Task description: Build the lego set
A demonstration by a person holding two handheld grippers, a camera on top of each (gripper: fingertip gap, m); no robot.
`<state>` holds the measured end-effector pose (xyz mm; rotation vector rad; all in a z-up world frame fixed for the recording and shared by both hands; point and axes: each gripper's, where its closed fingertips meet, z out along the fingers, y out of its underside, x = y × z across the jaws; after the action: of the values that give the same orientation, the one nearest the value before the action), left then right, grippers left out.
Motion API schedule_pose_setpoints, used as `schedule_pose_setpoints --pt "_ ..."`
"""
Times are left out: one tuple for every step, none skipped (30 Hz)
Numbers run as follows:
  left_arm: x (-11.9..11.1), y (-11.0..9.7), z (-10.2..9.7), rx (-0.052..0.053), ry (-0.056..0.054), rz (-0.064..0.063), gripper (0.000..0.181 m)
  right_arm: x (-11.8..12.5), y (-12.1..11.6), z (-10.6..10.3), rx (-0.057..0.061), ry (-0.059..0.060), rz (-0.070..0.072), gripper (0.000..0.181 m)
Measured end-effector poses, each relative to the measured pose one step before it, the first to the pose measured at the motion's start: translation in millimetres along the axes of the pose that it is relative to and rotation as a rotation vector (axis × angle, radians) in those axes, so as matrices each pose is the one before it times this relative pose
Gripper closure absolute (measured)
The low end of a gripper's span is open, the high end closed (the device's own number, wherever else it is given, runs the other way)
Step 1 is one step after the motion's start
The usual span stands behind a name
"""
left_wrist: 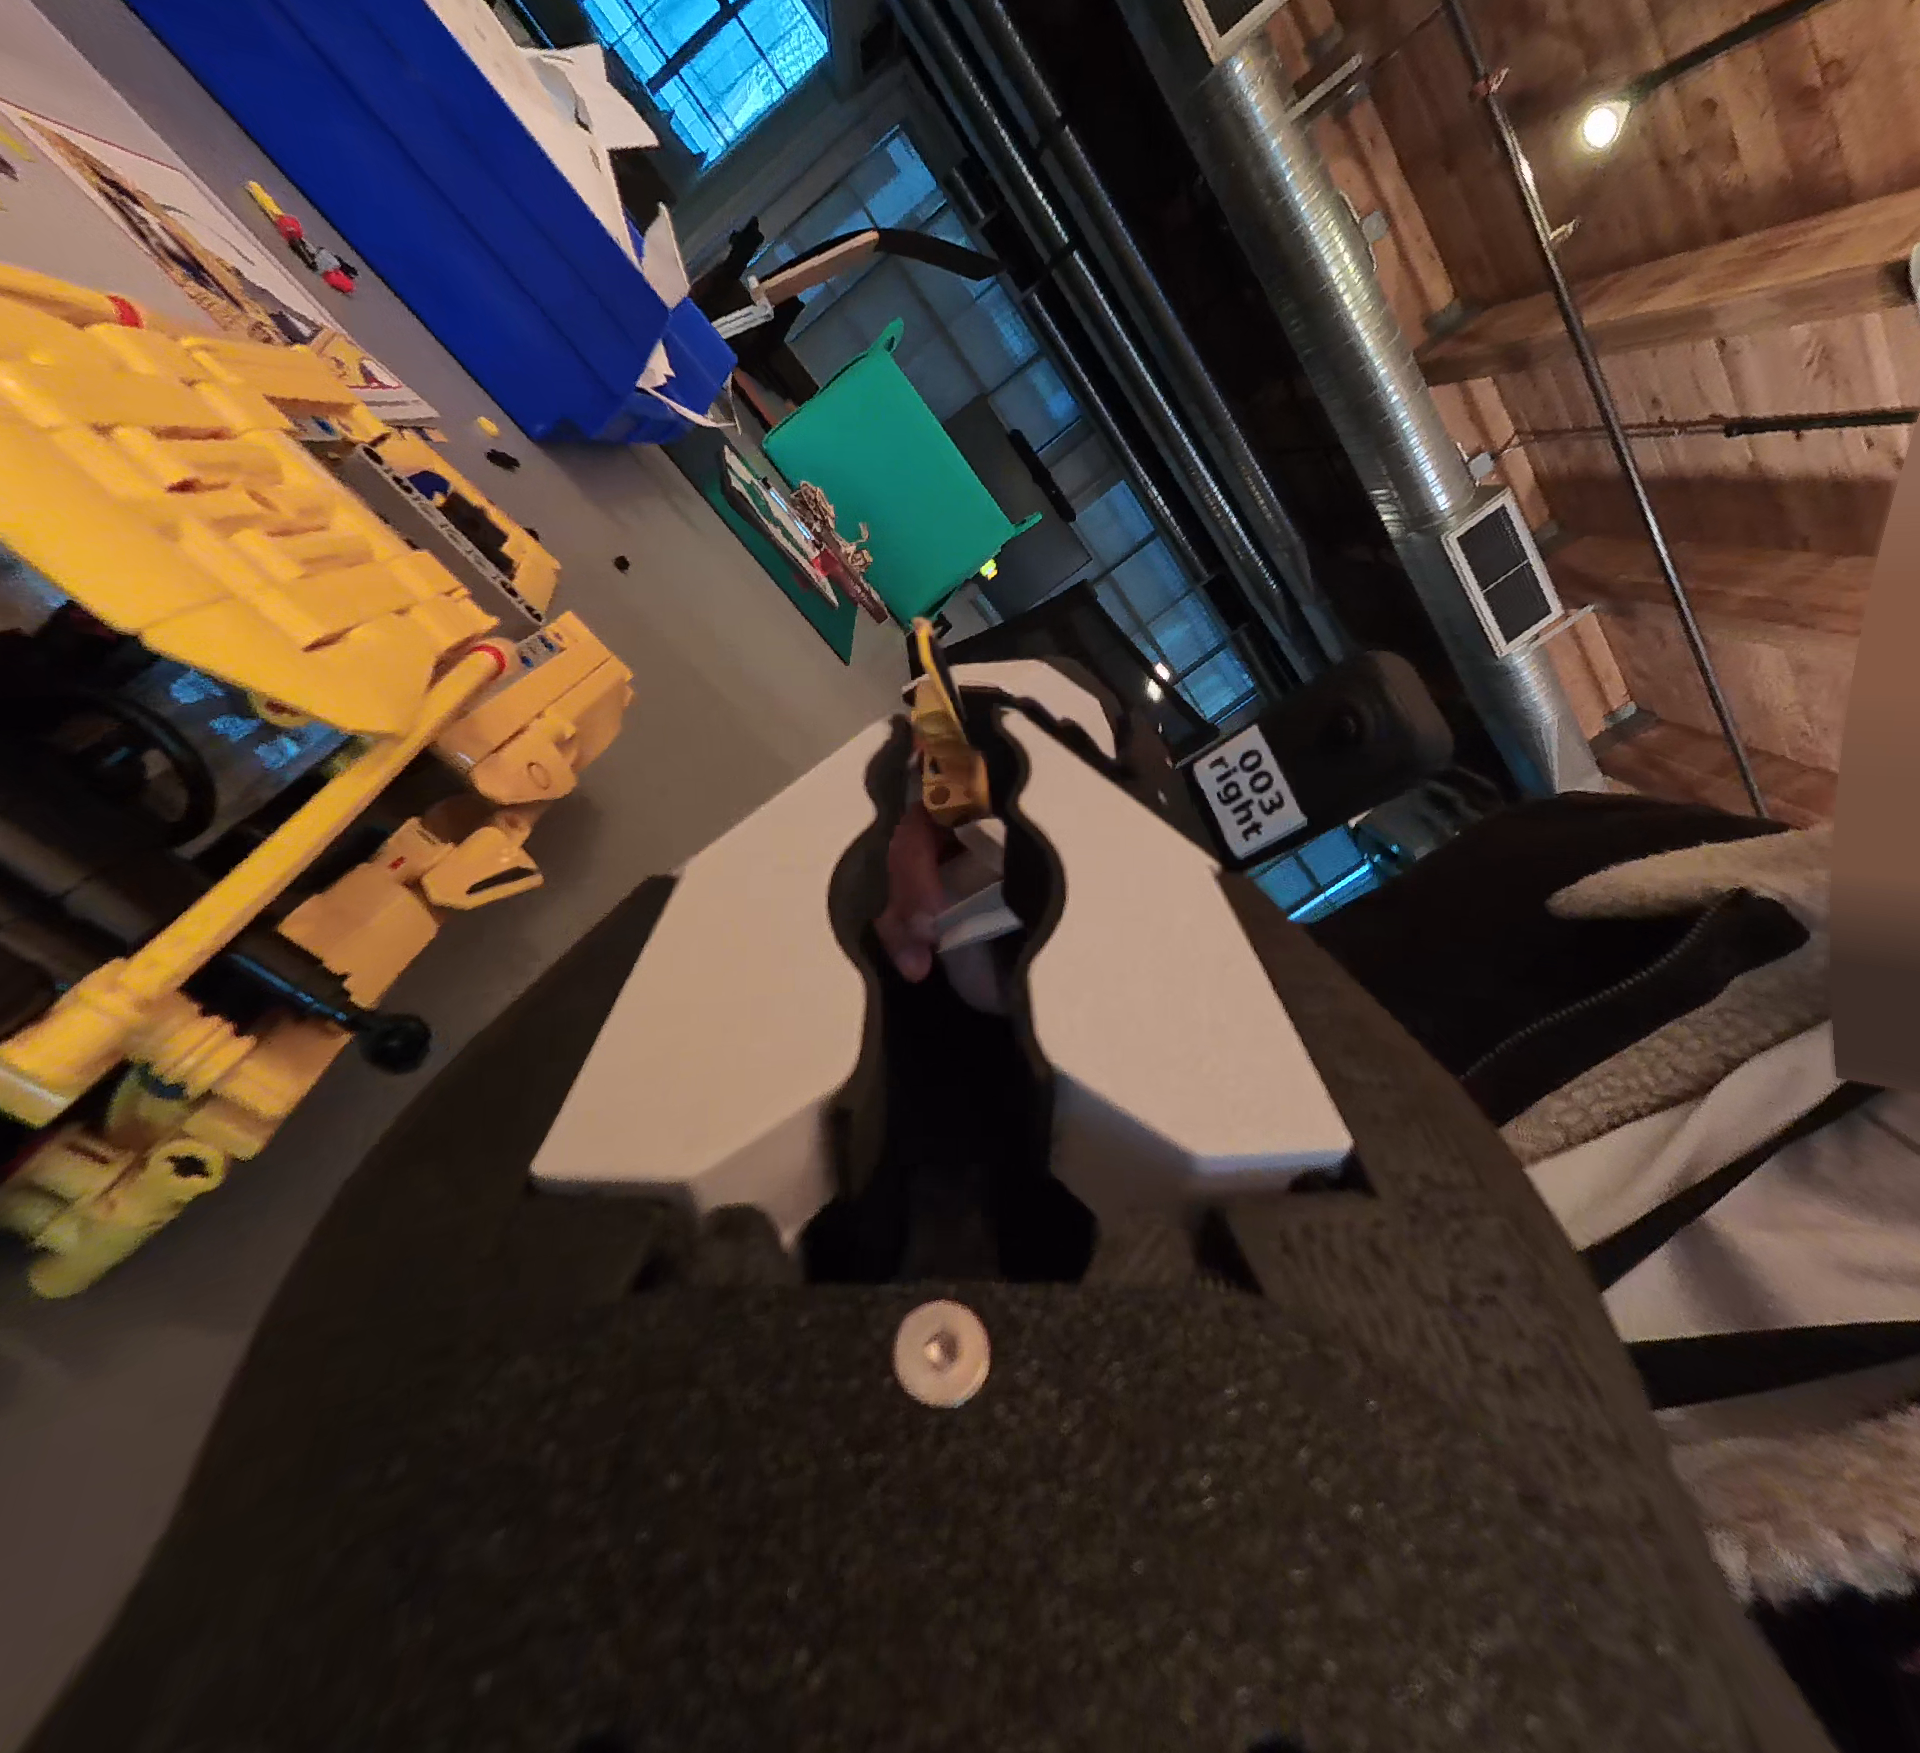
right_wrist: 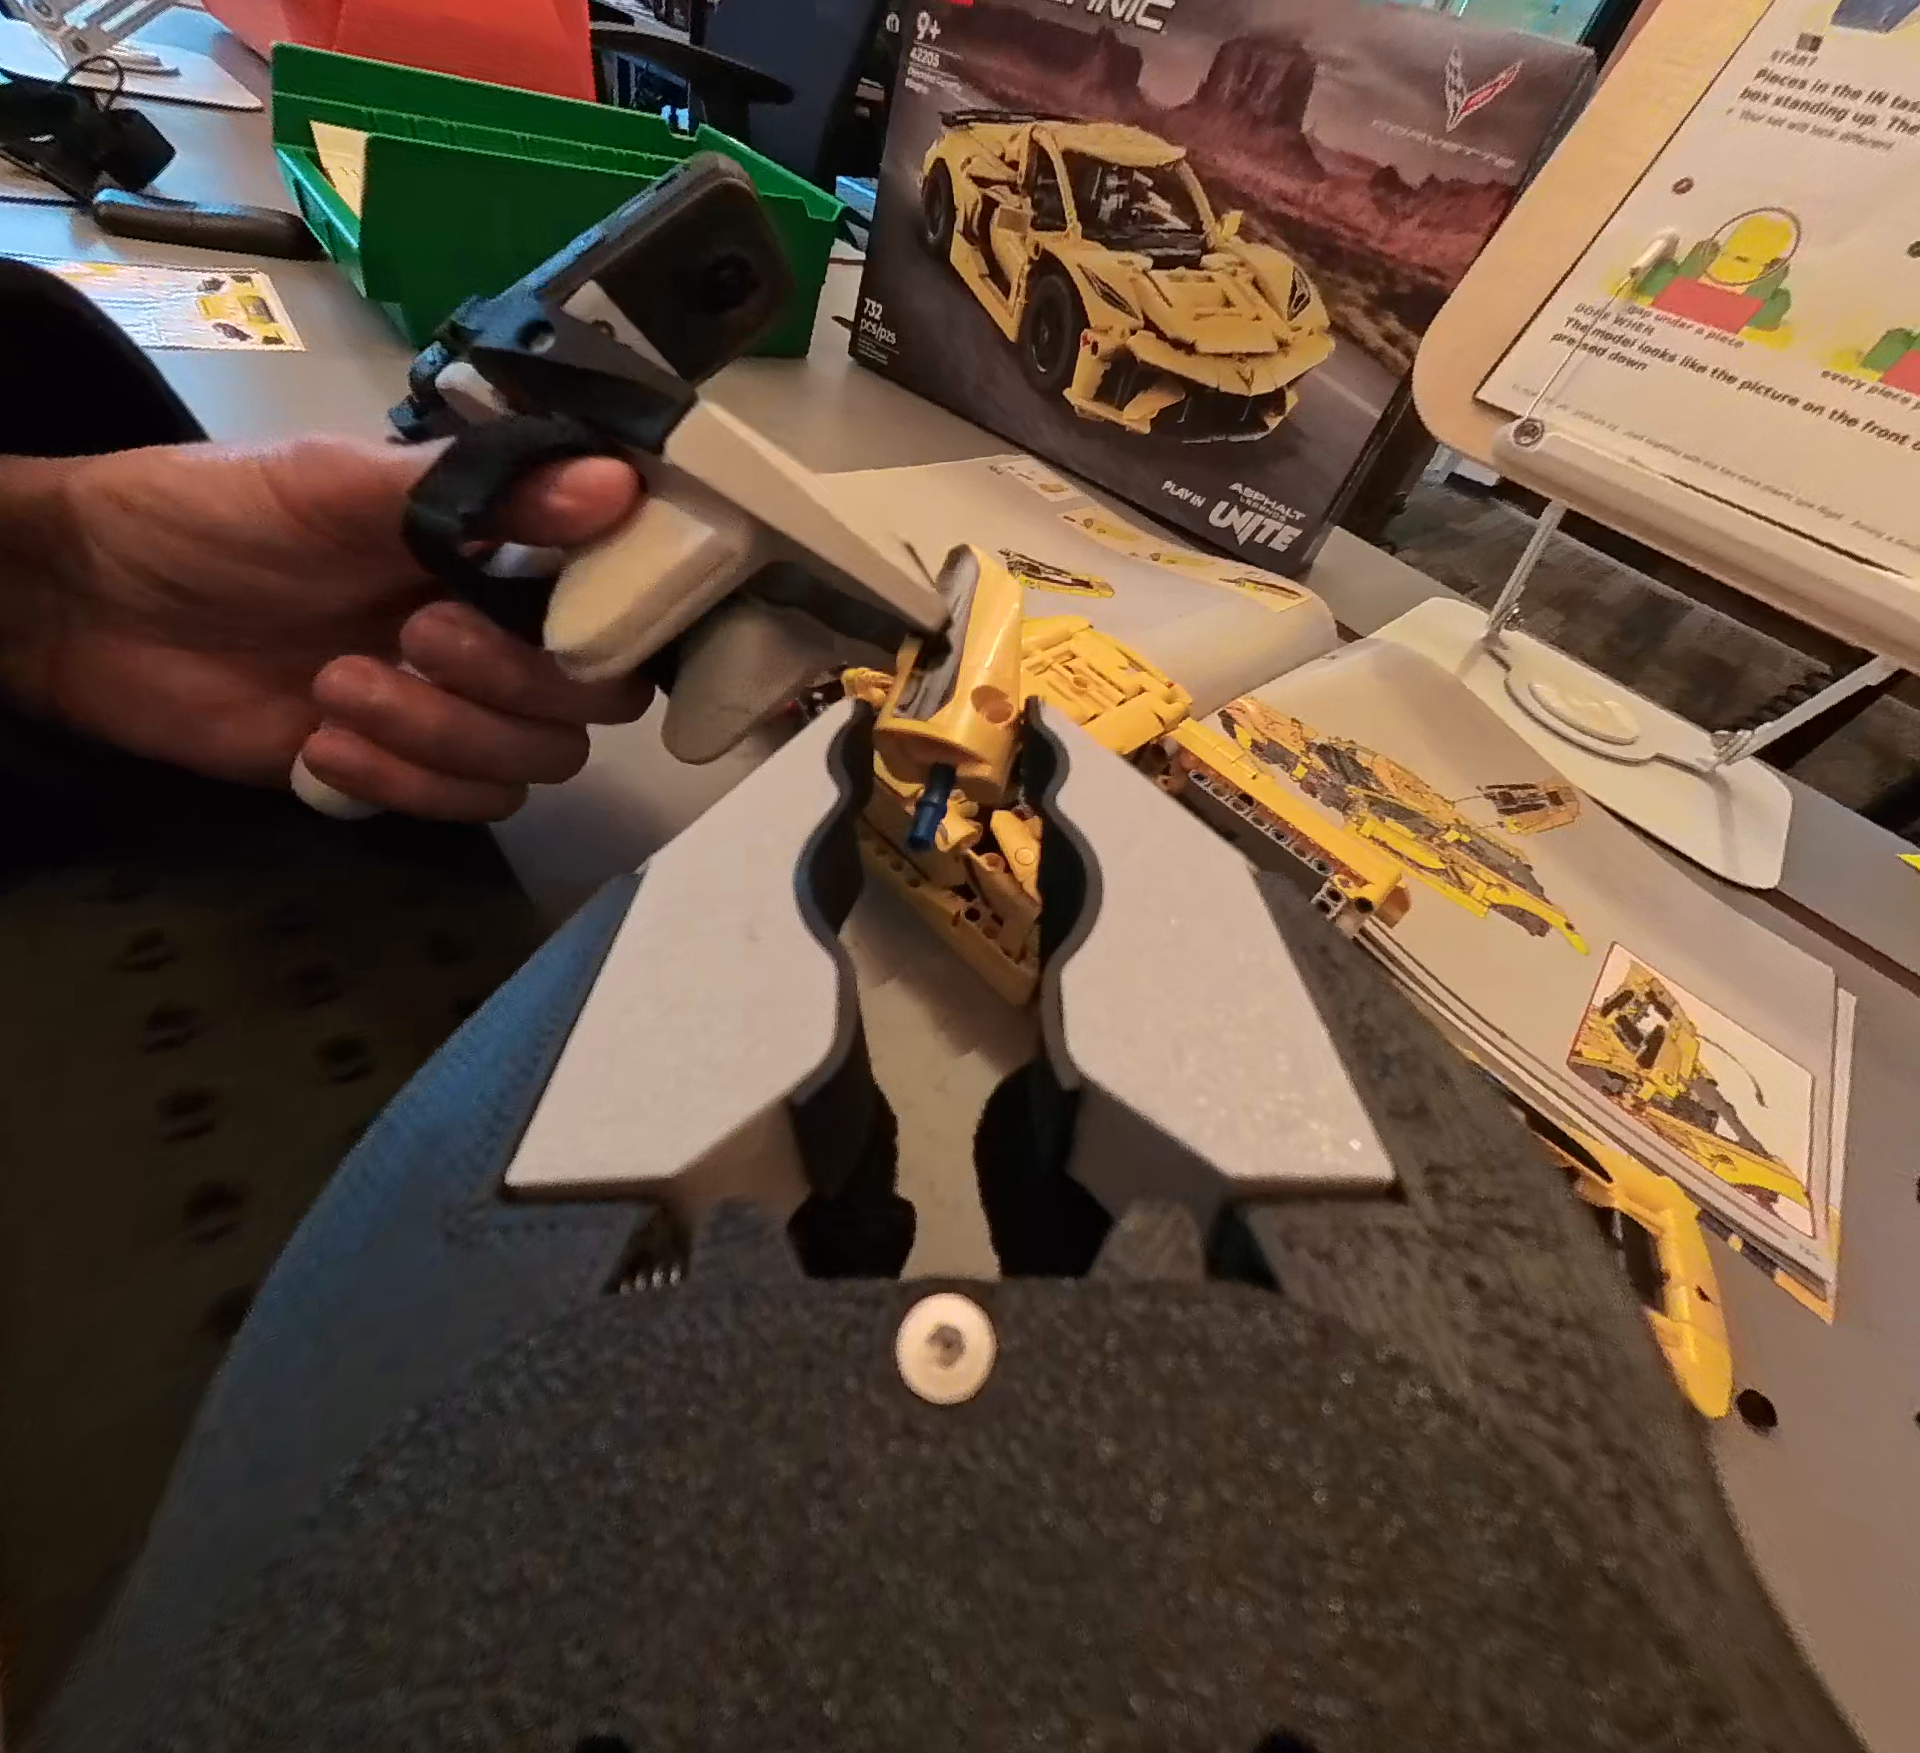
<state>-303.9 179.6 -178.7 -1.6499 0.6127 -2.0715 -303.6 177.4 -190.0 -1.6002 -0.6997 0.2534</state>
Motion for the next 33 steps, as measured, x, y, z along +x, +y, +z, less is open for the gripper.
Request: schedule_pose_setpoints --pt "0.71 1.13 0.54 -0.0069 -0.0009 0.0096 0.172 0.55 -0.61 -0.29 0.0019 0.0064 -0.0065 0.153" --pt "0.6 0.23 0.18 0.0003 -0.0011 0.0079 0.172 0.14 -0.4 -0.17 0.0019 0.0006 0.0005 0.153" --pt "0.27 0.08 0.09 0.0003 -0.0016 0.0049 0.172 -0.45 1.02 0.33 -0.0065 -0.0041 0.0072 0.153" --pt "0.02 0.27 0.22 -0.0009 -0.0037 0.0058 0.173 -0.19 1.08 0.4 -0.006 -0.0033 0.0067 0.153" --pt "0.29 0.21 0.37 0.0003 -0.0028 0.0086 0.173 -0.05 0.27 -0.06 -0.0028 -0.0017 0.0045 0.153" --pt "1.32 0.16 0.55 0.0016 0.0021 0.0104 0.173 -0.16 -0.4 -0.32 0.0016 -0.0021 0.0019 0.153" --pt "1.24 0.31 0.47 0.0008 0.0021 0.0104 0.173 -0.28 -0.26 -0.37 0.0008 -0.0011 0.0003 0.153" --pt "0.56 0.21 0.32 0.0 -0.0005 0.0073 0.173 0.0 -0.13 -0.29 0.0001 0.0013 -0.0016 0.154" --pt "0.45 0.06 0.05 0.0002 0.0023 0.0009 0.173 0.1 -0.7 -0.45 0.0033 0.0015 -0.0021 0.154" --pt "0.47 -0.14 0.06 0.0007 0.0047 -0.0035 0.173 -0.01 -0.68 -0.22 0.0035 -0.0004 0.0013 0.154" --pt "0.21 0.03 0.06 0.0002 0.0021 -0.0021 0.173 0.02 0.01 -0.11 0.0002 -0.0015 0.0043 0.153" --pt "0.15 0.08 0.13 -0.0003 0.0003 0.0021 0.173 0.01 -0.09 -0.21 0.0006 -0.0026 0.0049 0.153" --pt "0.54 -0.09 0.21 0.0007 0.001 0.0052 0.173 -0.08 -0.78 -0.44 0.004 -0.0031 0.0068 0.153" --pt "0.58 0.02 0.25 0.001 0.0004 0.0051 0.173 0.02 -0.37 -0.3 0.0019 -0.0036 0.0086 0.153" --pt "0.13 0.13 0.19 -0.0001 -0.0008 0.003 0.173 -0.02 0.23 -0.1 -0.0005 -0.0045 0.0096 0.153" --pt "0.47 -0.05 0.2 0.0006 0.002 0.0009 0.173 -0.13 -0.62 -0.47 0.003 -0.0061 0.0126 0.154" --pt "0.88 -0.19 0.28 0.0021 0.0048 -0.0004 0.173 -0.1 -0.69 -0.38 0.0047 -0.0081 0.016 0.154" --pt "0.54 0.17 0.19 0.0006 0.0024 0.0015 0.173 -0.27 0.03 -0.25 0.0014 -0.0103 0.0187 0.153" --pt "0.21 0.19 0.25 -0.0009 -0.0002 0.0037 0.173 -0.23 0.32 -0.05 -0.0004 -0.0119 0.0202 0.153" --pt "0.77 0.07 0.17 -0.0004 0.0016 0.0051 0.173 -0.61 -0.16 -0.13 0.0014 -0.0148 0.0206 0.153" --pt "1.28 -0.19 0.09 0.0011 0.0029 0.0083 0.173 -0.52 -1.3 -0.55 0.0087 -0.0134 0.0216 0.153" --pt "0.92 -0.18 -0.05 -0.0006 -0.0009 0.0092 0.173 -0.55 -0.63 -0.3 0.0047 -0.0114 0.0186 0.153" --pt "0.54 -0.06 -0.15 -0.0025 -0.0048 0.0088 0.173 -0.57 0.03 0.13 0.0008 -0.0081 0.0112 0.153" --pt "0.42 0.15 -0.24 -0.0027 -0.0044 0.0082 0.173 -0.39 -0.02 0.2 0.0007 -0.0029 -0.0004 0.153" --pt "0.34 0.01 -0.38 -0.004 -0.0017 0.0027 0.173 -0.41 -0.2 -0.02 0.0012 0.0015 -0.0073 0.153" --pt "0.43 -0.02 -0.5 -0.0049 -0.0007 -0.0004 0.173 -0.5 -0.18 0.22 0.0013 0.0038 -0.0097 0.153" --pt "0.13 0.17 -0.36 -0.0037 -0.0017 0.0005 0.173 -0.3 0.21 0.22 -0.001 0.0047 -0.0091 0.153" --pt "0.0 0.04 -0.34 -0.0024 -0.0012 -0.0017 0.173 -0.21 -0.01 0.21 0.0009 0.0025 -0.0055 0.153" --pt "0.11 -0.16 -0.33 -0.0005 0.0 -0.0016 0.173 -0.12 -0.2 0.07 0.0021 0.0003 -0.0006 0.153" --pt "0.08 -0.01 0.06 0.0005 0.0016 -0.0033 0.173 -0.04 0.19 -0.12 -0.002 -0.0011 0.0025 0.153" --pt "0.73 -0.28 -0.02 0.0031 0.0087 -0.0079 0.173 -0.2 -0.97 -0.44 0.0051 -0.0035 0.0024 0.153" --pt "0.83 -0.46 -0.07 0.0045 0.0123 -0.0111 0.174 -0.18 -1.27 -0.67 0.0074 -0.0022 -0.0021 0.153" --pt "-0.07 -0.22 -0.08 0.0033 0.01 -0.0157 0.174 0.26 0.11 -0.15 -0.0011 0.0027 -0.0084 0.153"
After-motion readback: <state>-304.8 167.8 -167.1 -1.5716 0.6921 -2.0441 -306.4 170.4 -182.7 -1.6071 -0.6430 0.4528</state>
